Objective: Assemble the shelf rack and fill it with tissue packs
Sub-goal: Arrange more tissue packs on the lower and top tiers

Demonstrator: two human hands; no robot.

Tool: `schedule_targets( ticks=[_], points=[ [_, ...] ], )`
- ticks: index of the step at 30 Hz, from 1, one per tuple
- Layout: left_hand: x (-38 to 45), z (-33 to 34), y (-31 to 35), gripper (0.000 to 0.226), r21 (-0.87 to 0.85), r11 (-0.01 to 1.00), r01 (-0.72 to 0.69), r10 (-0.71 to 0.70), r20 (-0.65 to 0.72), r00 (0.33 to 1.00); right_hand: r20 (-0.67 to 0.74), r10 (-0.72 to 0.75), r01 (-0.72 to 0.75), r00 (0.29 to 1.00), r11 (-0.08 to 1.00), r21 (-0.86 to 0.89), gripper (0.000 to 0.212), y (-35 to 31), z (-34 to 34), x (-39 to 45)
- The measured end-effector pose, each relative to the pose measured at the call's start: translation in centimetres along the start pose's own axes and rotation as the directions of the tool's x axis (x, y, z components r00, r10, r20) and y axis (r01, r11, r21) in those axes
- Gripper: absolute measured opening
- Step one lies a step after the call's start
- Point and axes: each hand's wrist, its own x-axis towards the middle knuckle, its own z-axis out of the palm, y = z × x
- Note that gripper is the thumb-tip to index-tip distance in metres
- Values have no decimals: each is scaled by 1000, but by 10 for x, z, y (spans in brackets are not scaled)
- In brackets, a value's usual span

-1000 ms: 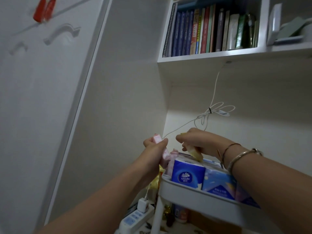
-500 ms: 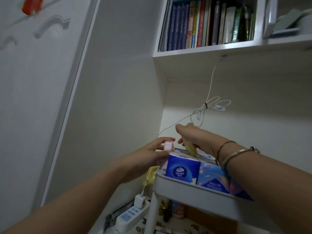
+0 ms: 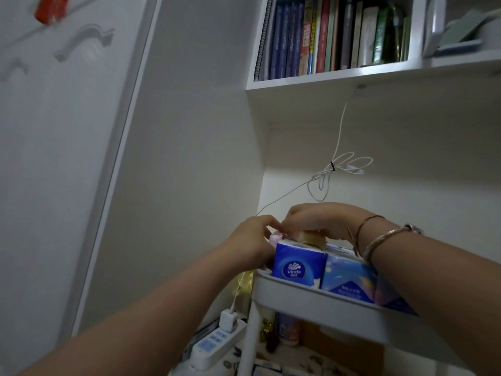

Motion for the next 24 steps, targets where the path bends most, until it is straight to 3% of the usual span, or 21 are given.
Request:
schedule_targets(
  ticks=[4,8,10,13,16,18,21,24],
  points=[
    [-6,-5,-15,65,-175,982,70,-56,88,995,50,82,-76,995,990,-117,37,-1,-3,-8],
    [-13,-10,-21,51,-278,952,128,-87,154,984,-36,39,-43,999,991,-130,39,4,-5,-18],
    [-15,-14,-21,37,-310,940,144,-100,155,983,-148,-67,83,987,991,105,33,2,-6,-22],
    [-15,-20,-26,33,-431,879,204,-175,107,979,-292,-197,331,936,771,543,38,-6,-7,-21],
    [-18,-23,-27,36,-540,800,260,-244,103,964,-296,-246,384,923,636,669,38,-19,-5,-23],
    [-22,-24,-27,45,-586,757,288,-265,128,956,-264,-290,392,920,655,646,36,-22,-2,-23],
    [-26,-23,-27,58,-596,739,315,-255,185,949,-187,-336,384,923,778,497,30,-20,4,-24],
    [-28,-22,-27,57,-584,744,326,-243,220,945,-136,-345,370,929,850,374,29,-21,6,-28]
  ],
)
